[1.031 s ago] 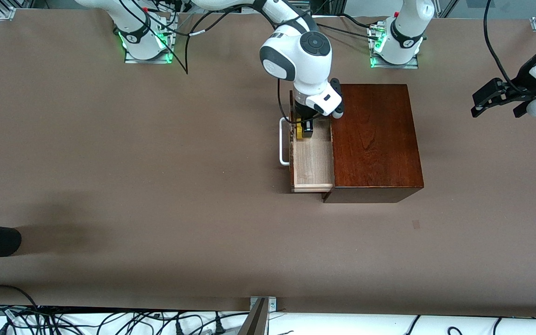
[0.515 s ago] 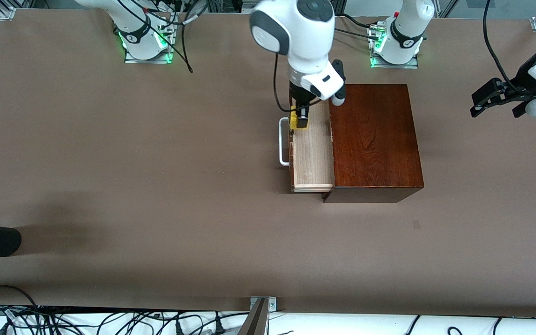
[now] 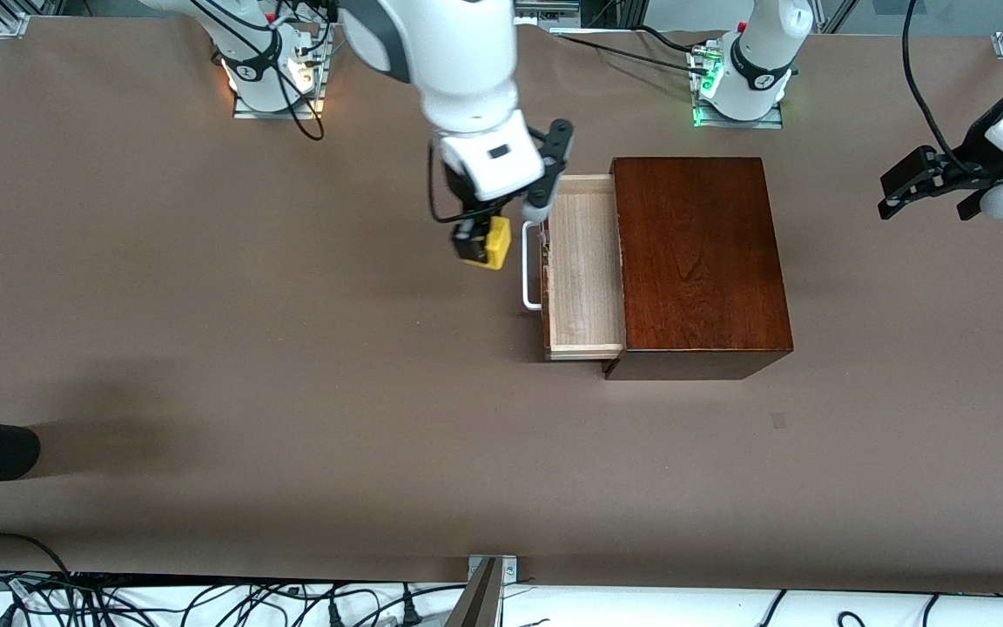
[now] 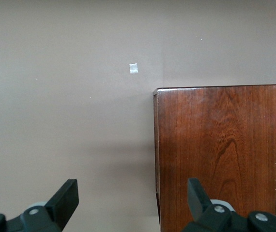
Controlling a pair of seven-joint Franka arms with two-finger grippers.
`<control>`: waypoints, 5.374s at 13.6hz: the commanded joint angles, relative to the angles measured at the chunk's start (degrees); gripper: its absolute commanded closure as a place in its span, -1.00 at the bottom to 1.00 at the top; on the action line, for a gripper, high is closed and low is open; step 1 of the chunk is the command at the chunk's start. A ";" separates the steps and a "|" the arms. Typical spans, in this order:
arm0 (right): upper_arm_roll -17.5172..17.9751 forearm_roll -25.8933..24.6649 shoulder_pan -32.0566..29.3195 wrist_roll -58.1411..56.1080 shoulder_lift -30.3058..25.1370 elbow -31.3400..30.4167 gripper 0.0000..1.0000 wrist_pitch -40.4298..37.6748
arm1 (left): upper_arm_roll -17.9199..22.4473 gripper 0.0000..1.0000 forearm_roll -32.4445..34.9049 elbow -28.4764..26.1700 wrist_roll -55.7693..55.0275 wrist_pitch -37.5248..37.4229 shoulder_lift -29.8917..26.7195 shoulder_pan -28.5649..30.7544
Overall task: Open drawer, take yellow block, close drawer
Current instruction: 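Lift the cube out with the right gripper while the left gripper approaches the drawer, then push the drawer shut with the left gripper while the right gripper lowers the cube, then open the right gripper to set the cube on the table, then press the drawer fully closed with the left gripper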
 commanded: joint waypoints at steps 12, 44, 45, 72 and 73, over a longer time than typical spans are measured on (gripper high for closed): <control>-2.59 6.69 -19.53 9.05 -18.55 -33.53 1.00 3.73 | -26.62 -1.00 -6.87 6.40 1.57 -3.79 11.96 -1.22; 2.25 7.48 -36.76 23.99 -4.40 -60.53 1.00 42.05 | -30.15 -1.00 17.64 7.29 48.85 13.37 39.49 -13.89; 2.25 7.48 -36.93 23.91 -4.05 -61.14 1.00 42.57 | -30.15 -1.00 17.64 7.29 49.03 12.04 39.31 -13.27; 1.45 4.14 -37.20 21.27 -30.59 -36.45 -1.00 -5.59 | -29.19 -1.00 13.68 17.81 36.02 -2.88 24.28 2.99; 1.45 3.53 -37.20 21.18 -30.50 -36.01 -1.00 -5.32 | -29.01 -1.00 13.60 19.75 36.02 -4.74 24.28 3.52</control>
